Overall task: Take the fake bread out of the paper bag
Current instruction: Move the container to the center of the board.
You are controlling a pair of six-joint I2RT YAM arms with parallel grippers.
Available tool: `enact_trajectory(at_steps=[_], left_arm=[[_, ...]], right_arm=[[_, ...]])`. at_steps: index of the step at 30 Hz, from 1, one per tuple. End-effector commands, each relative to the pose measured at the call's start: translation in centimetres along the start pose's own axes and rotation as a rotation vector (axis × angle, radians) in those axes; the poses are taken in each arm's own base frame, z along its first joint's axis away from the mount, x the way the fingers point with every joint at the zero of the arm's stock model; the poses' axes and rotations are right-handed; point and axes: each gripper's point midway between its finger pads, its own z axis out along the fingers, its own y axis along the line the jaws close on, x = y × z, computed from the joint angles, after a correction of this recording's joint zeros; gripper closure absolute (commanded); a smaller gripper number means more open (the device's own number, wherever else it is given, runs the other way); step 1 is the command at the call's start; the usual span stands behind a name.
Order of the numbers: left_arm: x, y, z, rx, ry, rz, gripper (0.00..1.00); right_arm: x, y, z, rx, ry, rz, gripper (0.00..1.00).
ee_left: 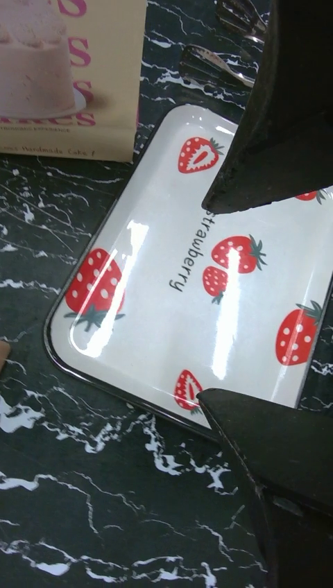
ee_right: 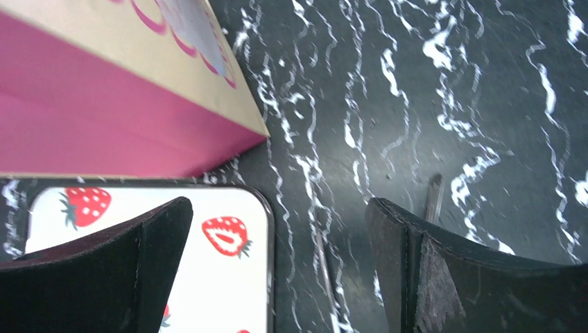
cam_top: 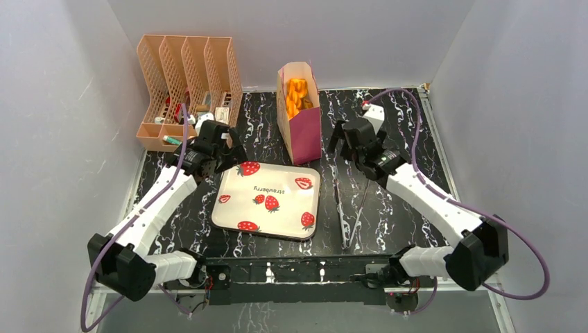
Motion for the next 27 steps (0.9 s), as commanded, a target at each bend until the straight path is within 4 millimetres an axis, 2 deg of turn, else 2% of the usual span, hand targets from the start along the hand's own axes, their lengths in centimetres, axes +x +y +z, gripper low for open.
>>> enact_trajectory(at_steps=[1,6,15,22,27], left_arm=[[2.6,2.9,-1.3,-0.090,0.050,-0.045,0.02],[5.9,5.4,-0.7,-0.171,0.115,-0.076,0.02],[10.3,8.6,0.7,-0.308,0.169,-0.177,0.02],[10.2,9.4,2.8,-0.373,0.141,-0.193,0.02],[9.0,9.6,4.7,-0.420,0.143,-0.185,0.02]], right_arm=[[1.7,-3.1,-1.8,0.106,-0.002,0.008,0.02],[3.1,-3.9,-2.6,0.079,0.000,0.026,0.02],[7.1,-5.5,-2.1,0.116,0.111,-0.005,0.02],[7.6,-5.5,-2.8,0.070,0.114,-0.003,0.02],[7.8,-6.0,-2.9,0.067,0.103,-0.031,0.02]])
